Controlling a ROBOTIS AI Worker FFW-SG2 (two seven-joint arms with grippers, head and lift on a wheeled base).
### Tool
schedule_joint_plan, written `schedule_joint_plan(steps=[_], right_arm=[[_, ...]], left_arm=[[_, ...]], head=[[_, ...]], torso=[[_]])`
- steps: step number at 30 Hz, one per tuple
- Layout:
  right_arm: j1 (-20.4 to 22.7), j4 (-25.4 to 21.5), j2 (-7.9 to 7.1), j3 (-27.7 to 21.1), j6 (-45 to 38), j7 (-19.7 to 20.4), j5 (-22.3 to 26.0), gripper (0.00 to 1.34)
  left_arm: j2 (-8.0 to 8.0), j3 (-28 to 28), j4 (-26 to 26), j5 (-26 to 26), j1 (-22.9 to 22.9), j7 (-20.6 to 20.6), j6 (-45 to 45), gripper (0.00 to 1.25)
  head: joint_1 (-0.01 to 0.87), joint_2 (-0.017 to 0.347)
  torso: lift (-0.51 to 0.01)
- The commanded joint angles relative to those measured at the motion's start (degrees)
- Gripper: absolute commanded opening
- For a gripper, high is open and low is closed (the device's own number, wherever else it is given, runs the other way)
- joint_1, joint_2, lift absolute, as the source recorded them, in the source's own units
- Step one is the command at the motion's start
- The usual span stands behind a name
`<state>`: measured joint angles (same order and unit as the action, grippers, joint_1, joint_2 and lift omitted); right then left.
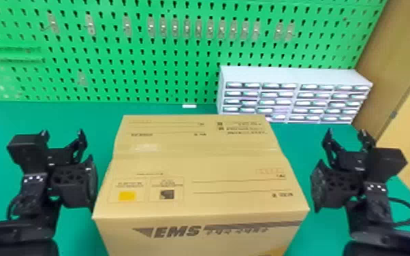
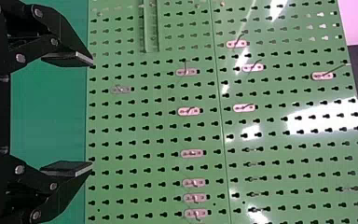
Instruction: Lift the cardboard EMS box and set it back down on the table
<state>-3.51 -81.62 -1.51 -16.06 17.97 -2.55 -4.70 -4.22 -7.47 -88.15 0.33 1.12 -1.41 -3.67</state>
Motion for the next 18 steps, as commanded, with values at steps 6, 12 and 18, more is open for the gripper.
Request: schedule_joint_plan(steps=[6,12,18], right_arm=[[0.0,0.1,0.02,-0.2,0.0,0.0,-0.7,0.83],[-0.2,0.0,0.02,-0.3,0.2,0.0,-0.9,0.83],[-0.2,0.0,-0.07,-0.2,0.1,0.0,-1.1,0.83]], left_arm=[[0.00,-0.1,0.0,0.0,-0.1,0.0,0.1,0.79],[0.00,-0.1,0.0,0.0,-0.1,0.0,0.1,0.79],[0.00,-0.1,0.0,0.2,-0.1,0.1,0.1,0.79]], head=[[0.678,-0.014],[0.678,-0.014],[0.678,-0.014]], torso=[[0.003],[0.003],[0.003]])
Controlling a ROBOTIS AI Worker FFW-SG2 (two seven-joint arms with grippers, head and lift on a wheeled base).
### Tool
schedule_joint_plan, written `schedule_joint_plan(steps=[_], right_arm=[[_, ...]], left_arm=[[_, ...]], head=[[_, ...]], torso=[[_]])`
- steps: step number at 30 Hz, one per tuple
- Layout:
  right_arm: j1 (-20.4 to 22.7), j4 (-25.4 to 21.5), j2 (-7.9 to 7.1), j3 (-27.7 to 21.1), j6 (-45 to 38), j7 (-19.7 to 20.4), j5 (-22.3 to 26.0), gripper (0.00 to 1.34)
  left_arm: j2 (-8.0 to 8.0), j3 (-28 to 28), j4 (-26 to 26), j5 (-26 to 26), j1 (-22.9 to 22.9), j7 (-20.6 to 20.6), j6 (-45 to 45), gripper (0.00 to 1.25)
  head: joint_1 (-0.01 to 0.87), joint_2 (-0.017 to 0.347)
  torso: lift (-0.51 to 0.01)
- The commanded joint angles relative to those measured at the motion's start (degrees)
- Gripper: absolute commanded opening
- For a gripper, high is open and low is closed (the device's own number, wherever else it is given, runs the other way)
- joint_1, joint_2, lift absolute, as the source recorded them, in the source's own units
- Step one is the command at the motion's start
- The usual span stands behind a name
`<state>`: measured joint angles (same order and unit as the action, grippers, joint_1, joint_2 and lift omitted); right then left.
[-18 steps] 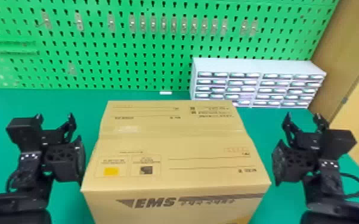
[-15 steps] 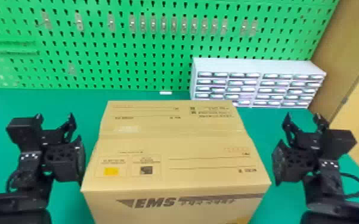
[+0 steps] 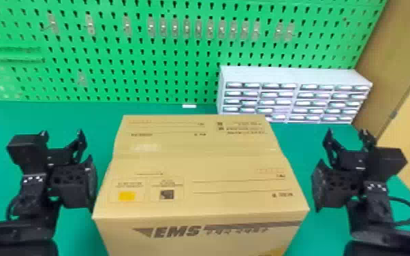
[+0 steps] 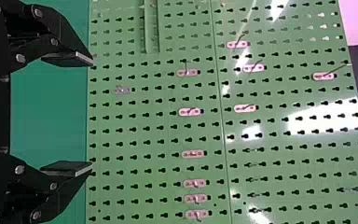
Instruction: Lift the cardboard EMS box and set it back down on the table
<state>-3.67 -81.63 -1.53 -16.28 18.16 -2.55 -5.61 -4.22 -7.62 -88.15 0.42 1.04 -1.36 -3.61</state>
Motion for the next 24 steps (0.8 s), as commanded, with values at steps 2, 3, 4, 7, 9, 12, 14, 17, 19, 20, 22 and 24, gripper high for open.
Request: schedule_joint_plan(steps=[2,3,4,7,9,12,14,17,19,20,22,24], right_arm=[[0.0,0.0,-0.05,0.0,-0.1,0.0,-0.3,0.83],[0.0,0.1,-0.05,0.0,-0.1,0.0,-0.5,0.83],[0.0,0.0,-0.05,0.0,0.0,0.0,-0.5,0.83],[0.0,0.0,-0.05,0.0,-0.1,0.0,-0.5,0.83],[0.0,0.1,-0.05,0.0,-0.1,0.0,-0.5,0.83],[0.0,0.0,0.04,-0.1,0.0,0.0,-0.5,0.83],[0.0,0.1,0.04,-0.1,0.0,0.0,-0.6,0.83],[0.0,0.1,0.04,0.0,-0.1,0.0,-0.8,0.83],[0.0,0.0,0.13,0.0,0.0,0.0,-0.8,0.83],[0.0,0.1,0.13,-0.1,0.0,0.0,-0.8,0.83],[0.0,0.0,0.13,-0.1,0.0,0.0,-0.8,0.83],[0.0,0.0,0.13,-0.1,0.0,0.0,-0.8,0.83]], left_arm=[[0.00,0.1,0.1,0.1,0.0,0.0,0.0,0.79],[0.00,0.1,0.0,0.1,0.0,0.0,0.0,0.79],[0.09,0.0,0.0,0.1,0.0,0.0,0.0,0.79],[0.00,0.0,0.0,0.1,0.0,0.0,0.0,0.79],[0.00,0.0,0.0,0.1,0.0,0.0,0.0,0.79],[0.00,0.1,0.0,0.1,0.0,0.1,0.0,0.79],[0.00,0.1,0.0,0.1,0.0,0.1,0.0,0.79],[0.00,0.1,0.0,0.1,0.0,0.1,0.0,0.79],[0.00,0.1,0.0,0.1,-0.1,0.1,0.1,0.79],[0.00,0.1,0.0,0.1,-0.1,0.2,0.1,0.79],[0.00,0.0,0.0,0.1,-0.1,0.2,0.1,0.79],[0.00,0.0,0.0,0.1,-0.1,0.2,0.1,0.79]], head=[[0.678,-0.014],[0.678,-0.014],[0.678,-0.014],[0.678,-0.014],[0.678,-0.014],[0.678,-0.014],[0.678,-0.014],[0.678,-0.014],[0.678,-0.014],[0.678,-0.014],[0.678,-0.014],[0.678,-0.014]], torso=[[-0.005],[-0.010],[-0.010],[-0.016],[-0.019],[-0.025],[-0.029],[-0.035],[-0.038],[-0.040],[-0.044],[-0.048]])
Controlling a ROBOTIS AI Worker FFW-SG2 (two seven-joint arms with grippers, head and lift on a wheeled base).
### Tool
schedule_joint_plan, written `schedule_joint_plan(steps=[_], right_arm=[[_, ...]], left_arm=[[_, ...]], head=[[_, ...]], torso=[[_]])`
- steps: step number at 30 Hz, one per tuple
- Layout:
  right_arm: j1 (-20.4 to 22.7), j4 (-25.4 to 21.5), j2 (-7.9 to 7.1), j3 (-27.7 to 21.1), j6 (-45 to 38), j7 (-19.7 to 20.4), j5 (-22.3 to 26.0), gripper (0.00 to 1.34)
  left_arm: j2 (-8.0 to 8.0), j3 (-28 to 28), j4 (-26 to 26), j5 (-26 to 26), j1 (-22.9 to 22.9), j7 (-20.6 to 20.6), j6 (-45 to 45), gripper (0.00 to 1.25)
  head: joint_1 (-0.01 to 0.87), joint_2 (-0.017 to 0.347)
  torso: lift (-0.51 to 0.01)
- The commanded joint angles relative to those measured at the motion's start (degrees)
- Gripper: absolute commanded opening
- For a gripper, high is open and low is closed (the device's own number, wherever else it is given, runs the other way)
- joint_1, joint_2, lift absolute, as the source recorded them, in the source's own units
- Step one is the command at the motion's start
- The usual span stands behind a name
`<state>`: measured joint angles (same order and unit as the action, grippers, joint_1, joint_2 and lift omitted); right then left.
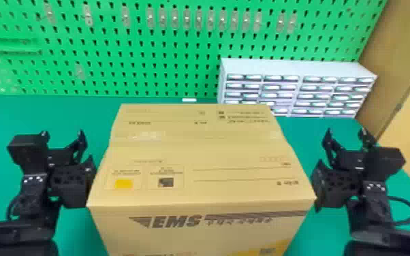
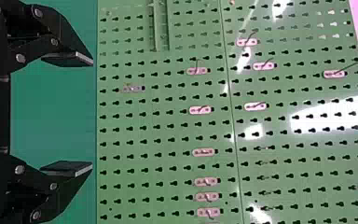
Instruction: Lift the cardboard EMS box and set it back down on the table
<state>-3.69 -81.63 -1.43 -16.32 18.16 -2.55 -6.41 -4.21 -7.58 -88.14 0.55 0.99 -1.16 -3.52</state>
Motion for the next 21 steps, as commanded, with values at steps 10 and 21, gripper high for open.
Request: schedule_joint_plan(steps=[10,21], right_arm=[[0.0,0.0,0.02,-0.2,0.0,0.0,-0.1,0.83],[0.1,0.0,0.02,-0.4,0.0,0.0,-0.4,0.83]], left_arm=[[-0.01,0.0,0.0,0.0,0.1,0.0,0.0,0.79],[0.08,-0.1,0.0,0.0,0.1,0.0,0.0,0.79]], head=[[0.678,-0.014],[0.678,-0.014]], torso=[[-0.066],[-0.087]])
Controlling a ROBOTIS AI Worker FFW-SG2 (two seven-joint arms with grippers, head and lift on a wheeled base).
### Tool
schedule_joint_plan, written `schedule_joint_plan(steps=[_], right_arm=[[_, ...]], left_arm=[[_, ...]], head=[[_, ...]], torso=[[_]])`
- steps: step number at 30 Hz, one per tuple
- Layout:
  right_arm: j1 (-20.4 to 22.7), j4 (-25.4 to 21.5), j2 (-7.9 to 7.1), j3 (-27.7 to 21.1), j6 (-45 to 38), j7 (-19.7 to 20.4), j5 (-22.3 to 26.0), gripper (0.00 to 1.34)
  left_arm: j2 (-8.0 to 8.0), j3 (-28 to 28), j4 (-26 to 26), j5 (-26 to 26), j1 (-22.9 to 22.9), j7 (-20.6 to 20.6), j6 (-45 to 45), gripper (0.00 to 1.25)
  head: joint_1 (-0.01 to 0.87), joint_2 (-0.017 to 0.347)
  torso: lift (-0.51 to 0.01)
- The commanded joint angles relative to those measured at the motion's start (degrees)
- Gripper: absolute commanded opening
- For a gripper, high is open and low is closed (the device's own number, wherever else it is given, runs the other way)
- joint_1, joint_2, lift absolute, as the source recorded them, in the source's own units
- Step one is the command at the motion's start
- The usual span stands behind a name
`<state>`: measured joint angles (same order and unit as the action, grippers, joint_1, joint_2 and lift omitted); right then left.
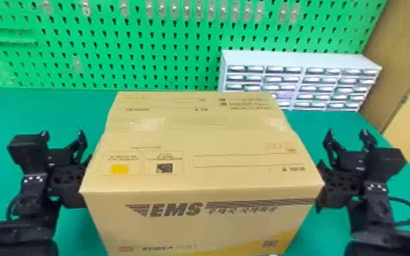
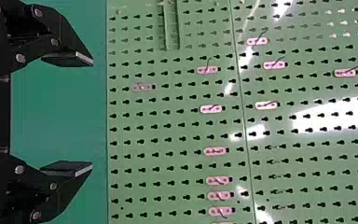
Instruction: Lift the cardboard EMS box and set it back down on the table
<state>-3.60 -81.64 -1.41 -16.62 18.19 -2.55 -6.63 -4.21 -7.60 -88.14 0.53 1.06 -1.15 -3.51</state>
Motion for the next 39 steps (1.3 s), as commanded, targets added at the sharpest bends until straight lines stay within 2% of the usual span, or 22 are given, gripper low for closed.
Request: schedule_joint_plan(steps=[1,11,33,39], right_arm=[[0.0,0.0,0.00,-0.1,0.0,0.0,-0.1,0.83],[0.1,0.0,0.00,0.2,0.1,0.0,0.7,0.83],[-0.2,0.0,0.09,-1.0,1.0,0.4,-0.8,0.83],[-1.0,0.1,-0.09,0.3,1.0,0.4,-0.8,0.83]], left_arm=[[-0.01,0.0,0.0,0.0,0.0,0.0,0.0,0.79],[-0.01,0.0,0.0,0.0,0.0,0.0,0.0,0.79],[-0.01,-0.6,0.0,-0.1,0.2,0.2,0.3,0.79],[-0.01,-0.1,0.0,-0.1,0.5,0.8,1.1,0.79]], head=[[0.678,-0.014],[0.678,-0.014],[0.678,-0.014],[0.678,-0.014]], torso=[[-0.089],[-0.107],[-0.101],[-0.101]])
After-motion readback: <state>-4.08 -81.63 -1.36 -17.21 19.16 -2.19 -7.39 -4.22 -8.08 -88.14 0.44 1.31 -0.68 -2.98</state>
